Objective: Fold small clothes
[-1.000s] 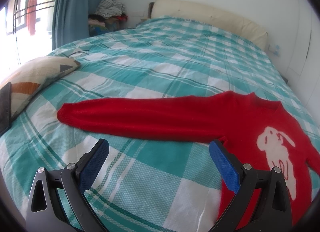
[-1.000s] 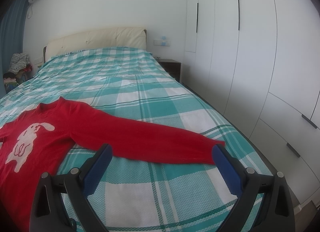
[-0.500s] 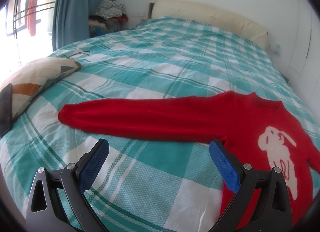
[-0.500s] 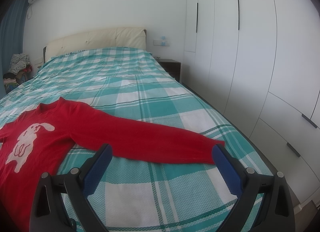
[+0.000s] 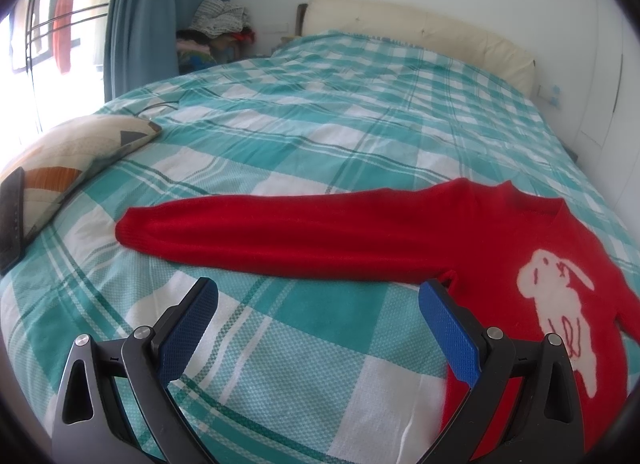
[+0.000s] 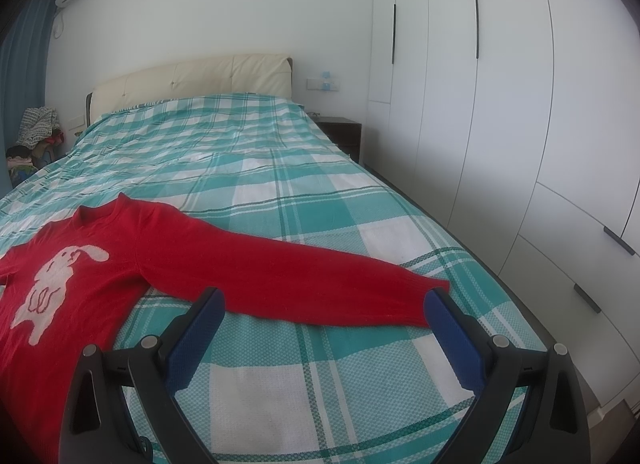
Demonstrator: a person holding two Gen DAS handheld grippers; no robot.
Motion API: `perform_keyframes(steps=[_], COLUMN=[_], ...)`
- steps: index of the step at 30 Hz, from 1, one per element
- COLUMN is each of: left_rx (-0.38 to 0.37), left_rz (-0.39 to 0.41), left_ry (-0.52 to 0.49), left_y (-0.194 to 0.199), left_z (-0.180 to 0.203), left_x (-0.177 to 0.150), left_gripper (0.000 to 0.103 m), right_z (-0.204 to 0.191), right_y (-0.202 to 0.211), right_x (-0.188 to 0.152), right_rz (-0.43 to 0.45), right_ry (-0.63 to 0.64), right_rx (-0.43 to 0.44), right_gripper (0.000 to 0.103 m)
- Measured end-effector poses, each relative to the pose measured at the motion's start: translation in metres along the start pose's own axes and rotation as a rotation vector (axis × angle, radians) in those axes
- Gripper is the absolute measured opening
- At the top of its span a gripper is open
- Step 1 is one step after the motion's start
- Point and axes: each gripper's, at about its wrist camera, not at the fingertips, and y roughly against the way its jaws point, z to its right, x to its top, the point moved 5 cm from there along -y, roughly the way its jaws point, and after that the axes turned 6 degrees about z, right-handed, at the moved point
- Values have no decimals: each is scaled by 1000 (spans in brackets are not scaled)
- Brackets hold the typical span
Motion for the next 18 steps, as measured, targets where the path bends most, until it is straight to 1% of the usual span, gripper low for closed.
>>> perform_keyframes(steps=[18], left_rx=[1], left_rz=[-1], left_ry=[-4], left_y=[-1], left_z=[-2], left_x=[-1], left_gripper=[101], right_z=[2], right_y=[-1], right_x=[-3], right_rz=[-4], right_ry=[-7], right_rx=[-1], right_gripper=[99])
